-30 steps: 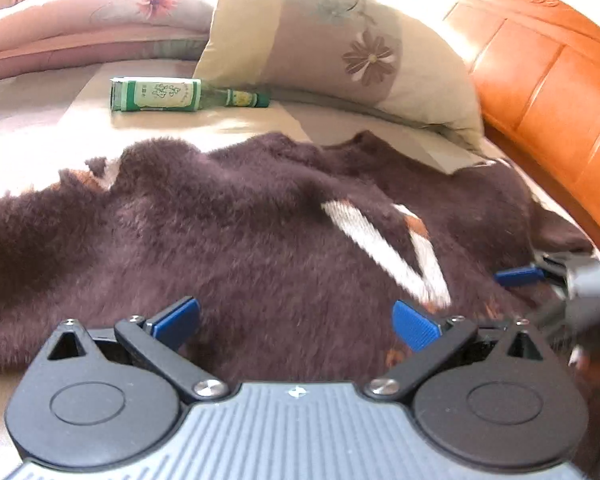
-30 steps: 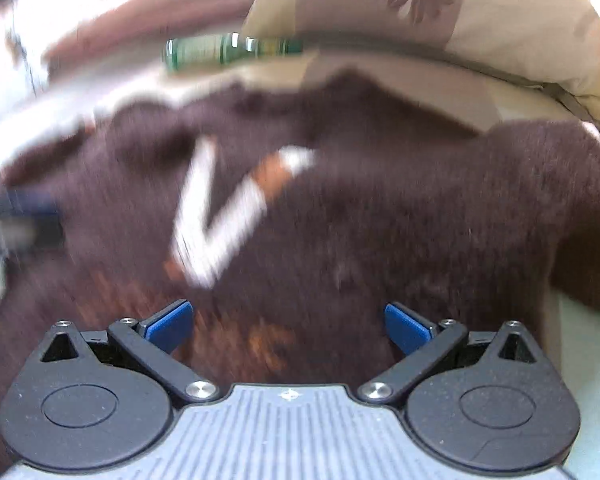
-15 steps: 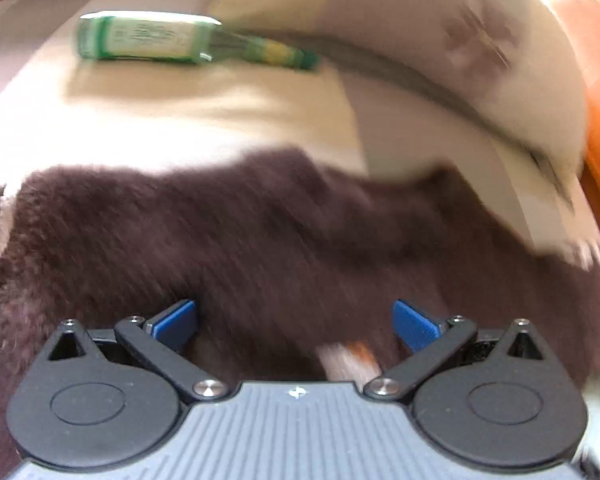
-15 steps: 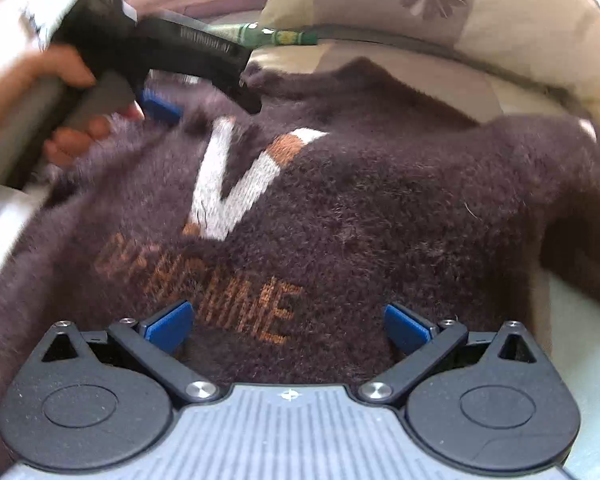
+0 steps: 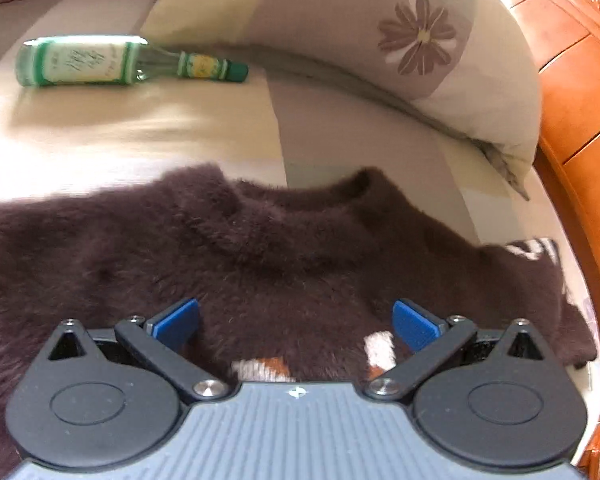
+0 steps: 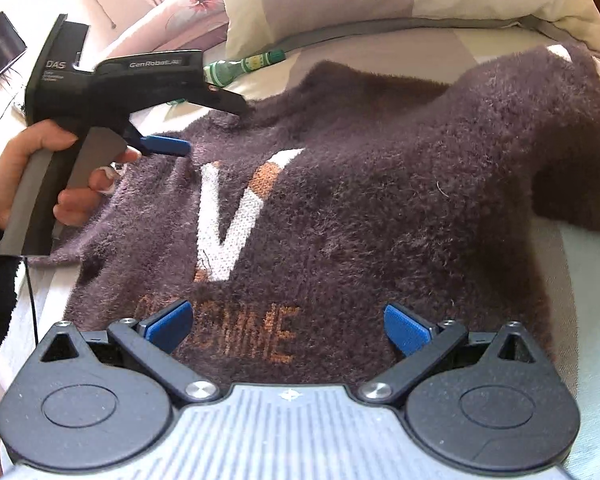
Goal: Fold clothes
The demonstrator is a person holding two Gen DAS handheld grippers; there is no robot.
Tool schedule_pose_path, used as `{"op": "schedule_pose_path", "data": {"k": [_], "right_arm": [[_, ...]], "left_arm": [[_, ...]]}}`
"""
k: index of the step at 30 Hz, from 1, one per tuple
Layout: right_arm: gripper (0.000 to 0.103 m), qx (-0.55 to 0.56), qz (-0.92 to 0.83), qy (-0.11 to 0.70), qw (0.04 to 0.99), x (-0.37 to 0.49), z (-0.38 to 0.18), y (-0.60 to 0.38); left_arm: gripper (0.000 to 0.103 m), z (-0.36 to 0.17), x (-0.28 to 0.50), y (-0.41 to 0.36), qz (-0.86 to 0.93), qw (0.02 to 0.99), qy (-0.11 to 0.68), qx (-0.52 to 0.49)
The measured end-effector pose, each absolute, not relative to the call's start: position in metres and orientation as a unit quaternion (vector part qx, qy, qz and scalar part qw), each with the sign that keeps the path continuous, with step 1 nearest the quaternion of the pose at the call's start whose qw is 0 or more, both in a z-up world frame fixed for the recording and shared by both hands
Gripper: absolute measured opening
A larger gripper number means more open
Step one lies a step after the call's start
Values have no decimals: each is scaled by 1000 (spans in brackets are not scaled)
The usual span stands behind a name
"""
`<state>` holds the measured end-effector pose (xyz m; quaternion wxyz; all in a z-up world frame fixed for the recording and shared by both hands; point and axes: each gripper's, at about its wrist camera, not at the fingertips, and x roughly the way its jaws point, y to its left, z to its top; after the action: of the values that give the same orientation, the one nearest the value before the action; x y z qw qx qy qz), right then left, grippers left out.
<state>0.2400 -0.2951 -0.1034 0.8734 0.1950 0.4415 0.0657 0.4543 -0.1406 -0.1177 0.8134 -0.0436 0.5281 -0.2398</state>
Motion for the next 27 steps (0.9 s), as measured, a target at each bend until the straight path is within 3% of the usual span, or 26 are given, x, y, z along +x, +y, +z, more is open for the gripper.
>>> {"op": "schedule_pose_path", "data": {"k": [4,9,13,18,22,27], "right_arm": [[103,192,66,441,874,239,-104,-295],[103,194,72,437,875,238,-103,-302],[103,205,61,425,879,232,-97,-311],[103,220,65,410,883,228,-93,-315],[103,219,59,425,876,233,-99,-315],[103,215,57,429,876,236,-101,-314]], "left_arm": [[102,-140,485,-143,-182,857,479,-52],[102,-137,506,-141,-153,863,474,-84],[102,-112,464,-143,-228,843,479,-88],[102,-115,416,-154,-330,767,538,-115],[102,-139,416,-169,-303,765,557,-112],[102,-123,428,-183,-278,756,582,-110]]}}
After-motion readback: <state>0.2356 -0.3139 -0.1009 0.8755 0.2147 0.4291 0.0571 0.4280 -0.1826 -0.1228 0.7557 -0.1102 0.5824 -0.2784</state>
